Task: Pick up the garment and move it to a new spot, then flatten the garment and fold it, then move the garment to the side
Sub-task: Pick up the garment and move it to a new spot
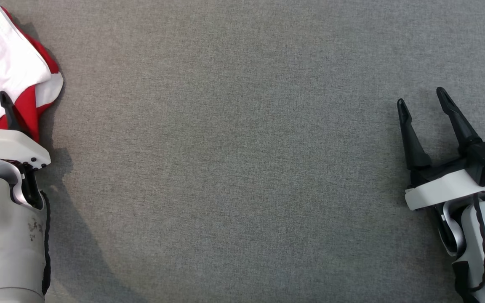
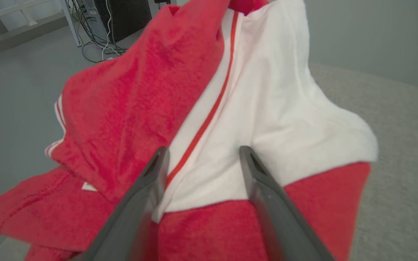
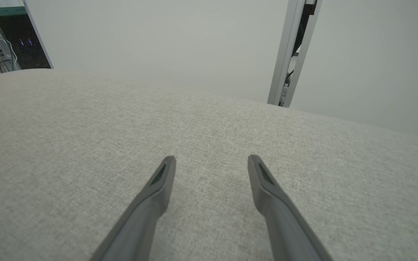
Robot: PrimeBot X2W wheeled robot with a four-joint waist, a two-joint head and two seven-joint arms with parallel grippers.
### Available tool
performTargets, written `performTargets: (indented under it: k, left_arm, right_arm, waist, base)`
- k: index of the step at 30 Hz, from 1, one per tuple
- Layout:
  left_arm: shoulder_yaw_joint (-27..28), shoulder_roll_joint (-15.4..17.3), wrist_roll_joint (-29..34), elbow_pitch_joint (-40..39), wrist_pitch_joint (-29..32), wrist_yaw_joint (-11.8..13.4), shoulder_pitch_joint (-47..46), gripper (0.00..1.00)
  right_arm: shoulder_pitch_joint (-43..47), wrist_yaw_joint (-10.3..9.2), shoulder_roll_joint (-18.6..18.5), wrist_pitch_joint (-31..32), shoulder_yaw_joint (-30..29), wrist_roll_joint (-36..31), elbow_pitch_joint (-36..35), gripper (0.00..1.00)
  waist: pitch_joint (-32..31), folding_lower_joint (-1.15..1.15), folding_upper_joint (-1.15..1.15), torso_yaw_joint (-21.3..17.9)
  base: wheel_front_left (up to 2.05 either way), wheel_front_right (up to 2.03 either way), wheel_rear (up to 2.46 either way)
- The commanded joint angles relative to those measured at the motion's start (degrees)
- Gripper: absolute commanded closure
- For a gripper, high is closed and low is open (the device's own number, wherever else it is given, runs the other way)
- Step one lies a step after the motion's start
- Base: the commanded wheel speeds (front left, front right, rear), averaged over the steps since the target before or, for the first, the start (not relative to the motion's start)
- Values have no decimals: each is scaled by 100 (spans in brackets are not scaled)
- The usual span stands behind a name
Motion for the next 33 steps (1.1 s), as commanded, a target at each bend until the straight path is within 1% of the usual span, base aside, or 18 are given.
performTargets:
  k: [1, 2, 3, 6, 14, 20, 29, 33]
  left_arm:
    - [40, 40, -43, 113, -1, -12, -130, 0]
    - [49, 42, -53, 141, -1, -16, -150, 36]
    - [53, 18, -65, 155, -1, -33, -157, 100]
    - [49, -30, -37, 125, -1, -56, -102, 100]
    - [-72, -81, 126, -329, -1, -153, 31, 100]
    - [-260, -183, 280, -618, -1, -316, 114, 100]
    - [-904, -486, 522, -1036, -1, -620, 184, 100]
    - [-1253, -638, 456, -1151, -1, -711, 306, 100]
  right_arm:
    - [51, -1, -60, 5, -41, -3, 139, 0]
    - [59, -1, -56, 5, -52, -3, 143, 0]
    - [61, -1, -50, 5, -58, -4, 151, 0]
    - [91, -1, -8, 5, -85, 24, 174, 0]
    - [156, -1, 137, 1, -92, 111, 191, 0]
    - [286, -1, 303, 2, -103, 199, 250, 0]
    - [476, -1, 486, 2, -124, 284, 313, 0]
    - [535, -1, 546, 2, -91, 308, 330, 0]
  waist:
    - [13, 0, 0, -13]
    - [11, 0, 0, -15]
    - [2, 0, 0, -15]
    - [-92, 0, 0, -22]
    - [-517, 0, 0, -59]
    - [-900, 0, 0, -146]
    - [-1293, 0, 0, -374]
    - [-1422, 0, 0, -544]
  base:
    - [0, 0, 0]
    - [0, 0, 0]
    - [0, 0, 0]
    - [0, 0, 0]
    - [0, 0, 0]
    - [0, 0, 0]
    - [0, 0, 0]
    - [0, 0, 0]
